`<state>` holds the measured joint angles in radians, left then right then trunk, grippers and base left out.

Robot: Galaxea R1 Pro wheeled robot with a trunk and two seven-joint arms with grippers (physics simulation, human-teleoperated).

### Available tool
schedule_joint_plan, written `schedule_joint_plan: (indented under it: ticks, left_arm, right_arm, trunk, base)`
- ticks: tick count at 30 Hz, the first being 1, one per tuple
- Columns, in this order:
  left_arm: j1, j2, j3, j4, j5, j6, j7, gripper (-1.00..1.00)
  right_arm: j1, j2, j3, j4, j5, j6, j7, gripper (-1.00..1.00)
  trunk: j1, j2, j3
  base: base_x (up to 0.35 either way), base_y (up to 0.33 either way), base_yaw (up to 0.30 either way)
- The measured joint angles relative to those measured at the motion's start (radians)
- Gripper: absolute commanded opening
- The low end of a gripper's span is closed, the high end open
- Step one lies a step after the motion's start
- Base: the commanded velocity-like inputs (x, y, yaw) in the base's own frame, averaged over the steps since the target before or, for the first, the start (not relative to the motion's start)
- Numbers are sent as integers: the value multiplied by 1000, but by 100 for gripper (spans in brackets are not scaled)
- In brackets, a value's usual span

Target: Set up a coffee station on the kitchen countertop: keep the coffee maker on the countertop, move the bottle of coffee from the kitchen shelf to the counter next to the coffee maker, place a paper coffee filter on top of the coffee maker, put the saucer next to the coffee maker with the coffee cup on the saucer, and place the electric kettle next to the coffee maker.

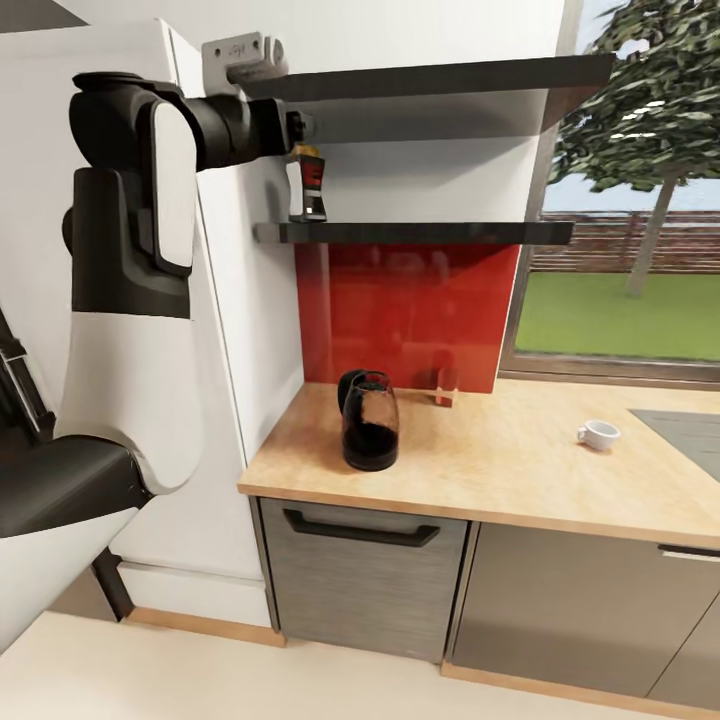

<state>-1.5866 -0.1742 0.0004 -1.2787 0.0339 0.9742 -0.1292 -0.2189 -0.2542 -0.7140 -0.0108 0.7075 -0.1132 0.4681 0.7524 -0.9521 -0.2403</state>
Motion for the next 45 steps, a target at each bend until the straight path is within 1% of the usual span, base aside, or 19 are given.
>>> schedule_joint_plan:
  ticks: [4,6,7,11,17,20,22,25,26,27,28,30,32,35,45]
  left_arm:
    - [0,0,2,-4,-1,0,0,100]
    - [0,0,3,-4,-9,0,1,100]
    - [0,0,3,0,-25,0,2,100]
    - [0,0,3,5,-63,0,5,100]
    - [0,0,3,14,-79,2,6,100]
    - [0,0,2,37,-83,1,7,100]
    - [0,0,-27,59,-87,1,7,100]
    - [0,0,-37,63,-94,1,7,100]
    - [0,0,-41,64,-108,1,8,100]
    - [1,0,-43,66,-129,1,9,100]
    - [1,0,-45,69,-163,1,10,100]
    - [1,0,-45,72,-183,2,10,100]
    - [1,0,-45,75,-193,2,10,100]
    - [1,0,-45,77,-200,2,10,100]
    - [2,0,-45,92,-205,2,10,100]
  right_arm:
    - [0,0,0,0,0,0,0,100]
    - [0,0,0,0,0,0,0,100]
    - [0,0,0,0,0,0,0,100]
    - [0,0,0,0,0,0,0,100]
    - [0,0,0,0,0,0,0,100]
    - [0,0,0,0,0,0,0,100]
    - [0,0,0,0,0,0,0,100]
    - [0,0,0,0,0,0,0,100]
    - [0,0,0,0,0,0,0,100]
    - [0,0,0,0,0,0,0,100]
    - [0,0,0,0,0,0,0,100]
    - [0,0,0,0,0,0,-1,100]
    - [0,0,0,0,0,0,-1,100]
    - [0,0,0,0,0,0,0,100]
    - [0,0,0,0,0,0,0,100]
  trunk:
    - [0,0,0]
    - [0,0,0]
    - [0,0,0]
    - [0,0,0]
    - [0,0,0]
    - [0,0,0]
    - [0,0,0]
    - [0,0,0]
    - [0,0,0]
    - [0,0,0]
    - [0,0,0]
    - [0,0,0]
    - [0,0,0]
    - [0,0,0]
    - [0,0,0]
  base:
    - [105,0,0]
    - [60,0,0]
    - [126,0,0]
    - [183,0,0]
    - [58,0,0]
    - [14,0,0]
    - [4,0,0]
    - [2,0,0]
    - [0,0,0]
    - [0,0,0]
    - [10,0,0]
    - [95,0,0]
    - [201,0,0]
    - [151,0,0]
    - [96,0,0]
